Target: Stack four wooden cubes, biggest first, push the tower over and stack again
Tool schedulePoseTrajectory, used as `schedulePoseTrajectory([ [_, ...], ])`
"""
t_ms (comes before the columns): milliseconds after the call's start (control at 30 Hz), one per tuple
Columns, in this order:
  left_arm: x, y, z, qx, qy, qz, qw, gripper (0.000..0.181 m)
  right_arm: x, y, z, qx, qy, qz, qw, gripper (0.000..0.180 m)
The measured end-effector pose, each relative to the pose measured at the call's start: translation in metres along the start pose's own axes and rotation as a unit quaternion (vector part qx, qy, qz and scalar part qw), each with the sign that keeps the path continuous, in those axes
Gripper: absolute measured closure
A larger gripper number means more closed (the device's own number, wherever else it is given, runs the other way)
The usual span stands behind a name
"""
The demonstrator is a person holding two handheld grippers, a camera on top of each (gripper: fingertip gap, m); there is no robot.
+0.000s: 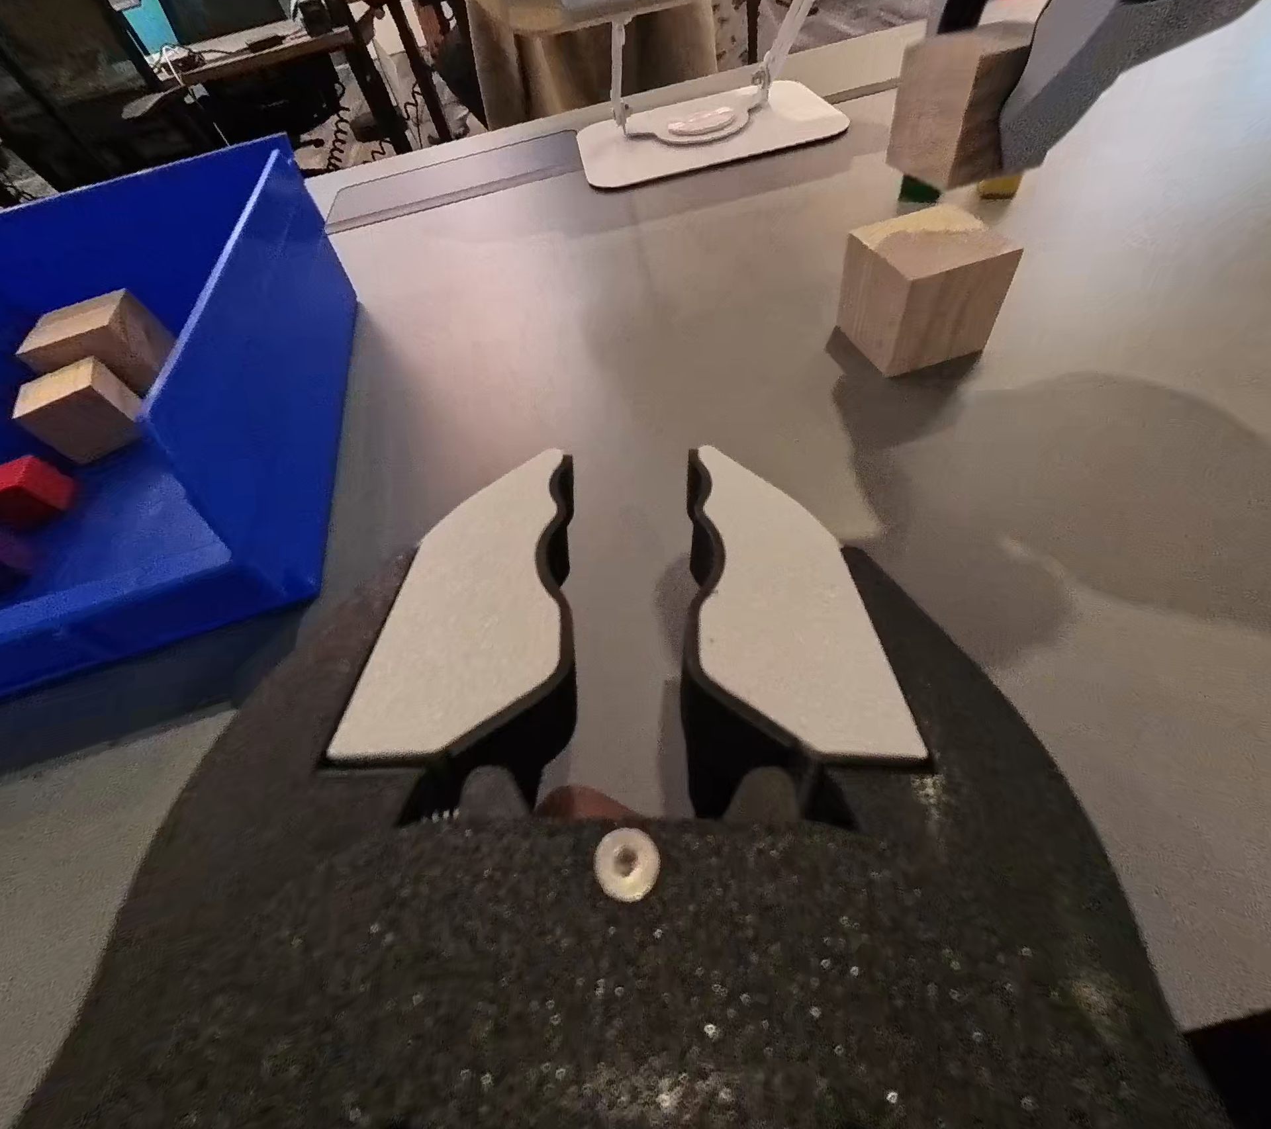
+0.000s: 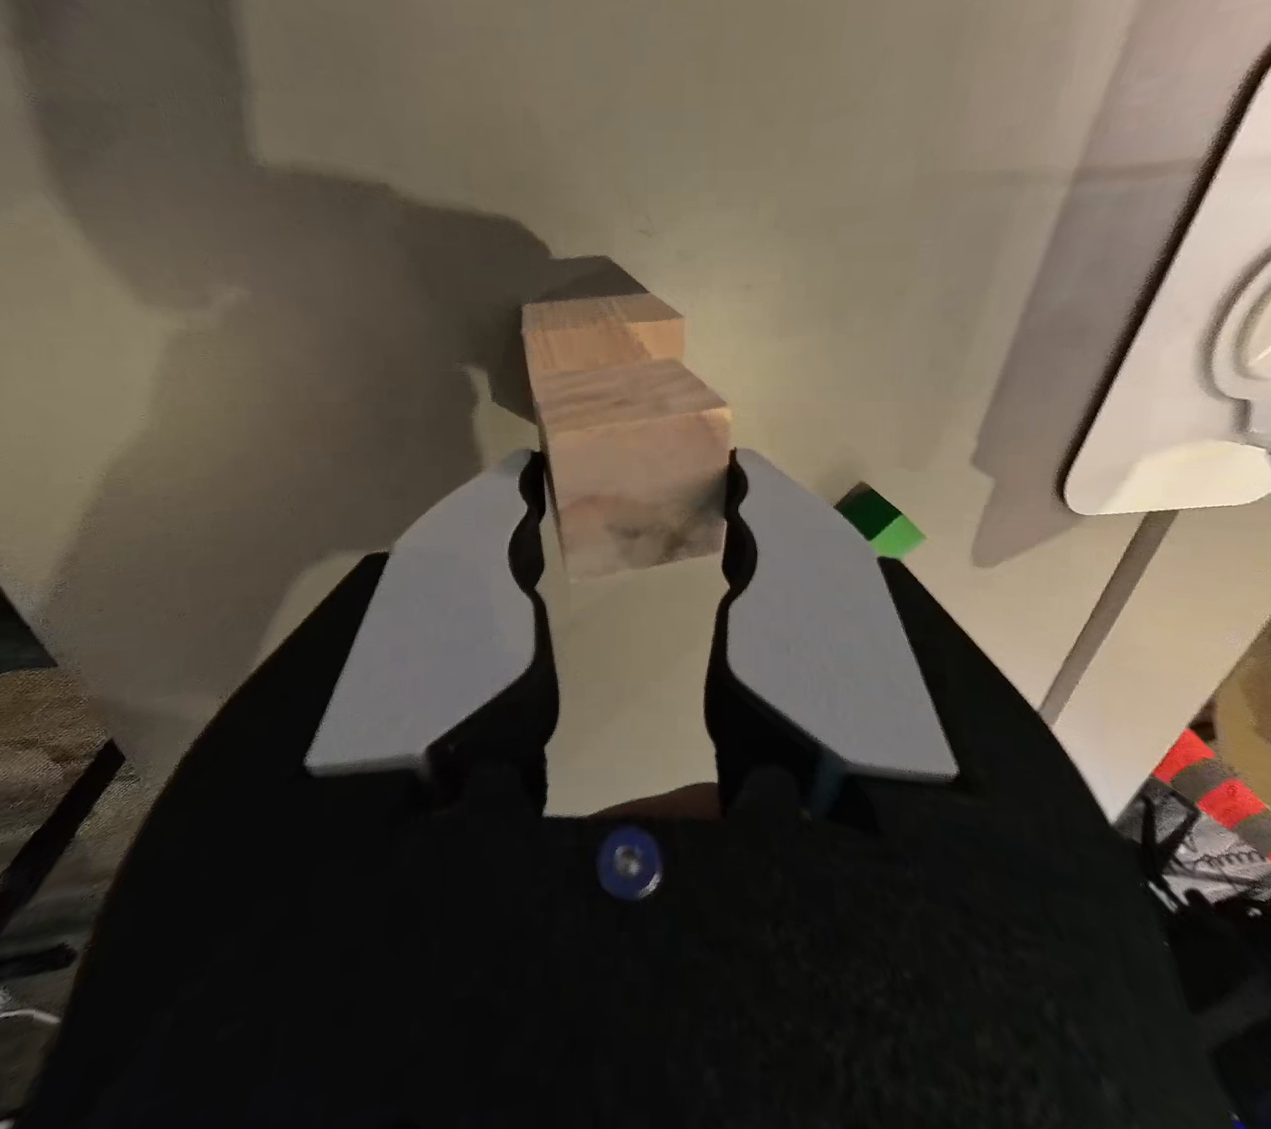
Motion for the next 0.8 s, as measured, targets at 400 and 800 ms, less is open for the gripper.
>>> schedulePoseTrajectory([
  [400,-0.009,-0.002,0.003,-0.009,0.008,-0.029,1.000,0.149,0.000,0.001,-0.027,0.006,-0.011,-0.004,1.000,0.122],
  [800,-0.008,-0.002,-0.002,0.002,0.013,-0.009,1.000,0.148,-0.122,0.078,-0.016,-0.078,0.084,-0.214,0.970,0.122],
])
Point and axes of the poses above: each gripper's, where its closed fingertips meet, z back along the fingers, y out of its underside, x = y × z across the jaws, the point moved 3 cm from there along z, back along the fingers, and after that the axes turned 5 degrees about x, right-handed, at the moved point
